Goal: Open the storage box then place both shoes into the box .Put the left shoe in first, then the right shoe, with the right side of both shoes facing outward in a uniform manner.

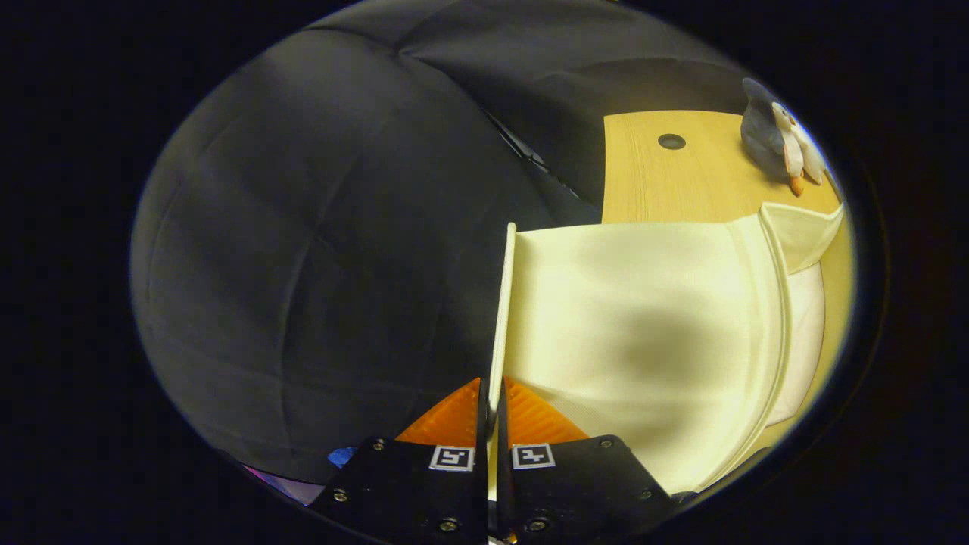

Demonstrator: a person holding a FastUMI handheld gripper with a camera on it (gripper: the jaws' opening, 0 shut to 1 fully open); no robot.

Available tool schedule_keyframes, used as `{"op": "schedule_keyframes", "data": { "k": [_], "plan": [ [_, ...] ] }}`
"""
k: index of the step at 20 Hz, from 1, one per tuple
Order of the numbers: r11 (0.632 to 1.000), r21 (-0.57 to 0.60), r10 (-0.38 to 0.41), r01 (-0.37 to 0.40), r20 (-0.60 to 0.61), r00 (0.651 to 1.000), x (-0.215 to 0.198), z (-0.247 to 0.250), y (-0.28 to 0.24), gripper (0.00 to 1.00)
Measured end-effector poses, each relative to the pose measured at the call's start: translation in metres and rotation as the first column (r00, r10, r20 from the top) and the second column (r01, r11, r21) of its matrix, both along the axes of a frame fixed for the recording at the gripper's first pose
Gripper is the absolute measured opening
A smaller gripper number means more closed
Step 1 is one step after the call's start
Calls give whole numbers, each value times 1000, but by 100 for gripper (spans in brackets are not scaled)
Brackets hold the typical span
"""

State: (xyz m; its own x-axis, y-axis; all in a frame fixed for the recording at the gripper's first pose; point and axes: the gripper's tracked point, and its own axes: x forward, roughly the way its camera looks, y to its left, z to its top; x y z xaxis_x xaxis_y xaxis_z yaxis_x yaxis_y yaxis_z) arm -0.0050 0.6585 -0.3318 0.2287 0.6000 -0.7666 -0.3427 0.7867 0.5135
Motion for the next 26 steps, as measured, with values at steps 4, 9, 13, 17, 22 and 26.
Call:
{"op": "schedule_keyframes", "data": {
  "k": [4, 9, 13, 17, 22, 26],
  "plan": [
    [991, -133, 18, -14, 29, 999, -6, -57, -6, 4],
    [956, -261, 165, -135, 95, 982, -8, -89, -17, 12],
    [944, -214, 290, -252, 172, 941, -15, -46, -7, 35],
    [925, -182, 375, -333, 303, 876, -24, 36, -30, 66],
    [933, -121, 356, -339, 454, 817, -11, 126, -90, 83],
    [952, -80, 292, -295, 519, 803, 5, 176, -153, 97]
  ]
}}
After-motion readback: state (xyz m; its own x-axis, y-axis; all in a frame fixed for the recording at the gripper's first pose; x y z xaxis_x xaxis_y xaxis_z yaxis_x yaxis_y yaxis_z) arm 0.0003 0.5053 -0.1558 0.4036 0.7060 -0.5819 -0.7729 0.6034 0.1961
